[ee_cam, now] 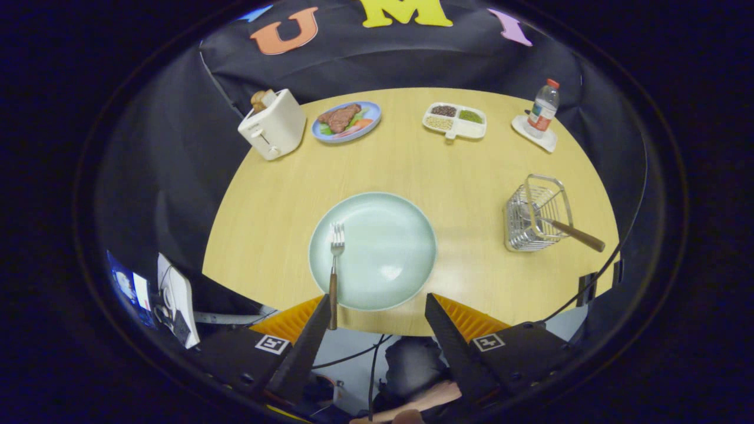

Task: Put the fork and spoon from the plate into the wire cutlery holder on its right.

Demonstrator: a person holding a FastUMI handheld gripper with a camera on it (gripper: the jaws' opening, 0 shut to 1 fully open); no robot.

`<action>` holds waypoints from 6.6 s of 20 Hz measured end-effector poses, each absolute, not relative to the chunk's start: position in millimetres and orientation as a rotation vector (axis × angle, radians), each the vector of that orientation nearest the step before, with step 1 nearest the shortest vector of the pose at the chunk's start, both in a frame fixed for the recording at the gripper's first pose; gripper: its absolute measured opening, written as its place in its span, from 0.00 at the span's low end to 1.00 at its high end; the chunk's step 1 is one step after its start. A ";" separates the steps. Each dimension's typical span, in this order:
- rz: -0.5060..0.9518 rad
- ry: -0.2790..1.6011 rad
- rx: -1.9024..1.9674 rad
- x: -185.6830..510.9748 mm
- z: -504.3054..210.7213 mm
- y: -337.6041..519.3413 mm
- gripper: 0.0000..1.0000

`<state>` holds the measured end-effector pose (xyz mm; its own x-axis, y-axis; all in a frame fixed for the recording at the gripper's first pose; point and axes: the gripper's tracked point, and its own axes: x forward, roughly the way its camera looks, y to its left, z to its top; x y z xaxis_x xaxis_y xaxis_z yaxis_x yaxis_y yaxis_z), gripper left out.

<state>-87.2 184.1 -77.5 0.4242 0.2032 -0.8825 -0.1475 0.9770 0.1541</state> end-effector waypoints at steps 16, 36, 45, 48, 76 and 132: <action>0.165 1.178 -0.040 -68.1 -155.9 238.5 0.86; 0.163 1.234 -0.124 -58.8 -180.8 232.4 0.03; 0.194 1.207 -0.043 -63.8 -126.0 198.2 0.03; 0.182 1.173 -0.023 -65.0 -94.0 163.1 0.04; 0.035 1.302 0.056 -41.2 -45.8 -46.8 0.04; -0.027 -0.234 0.040 -111.9 126.4 -20.7 0.96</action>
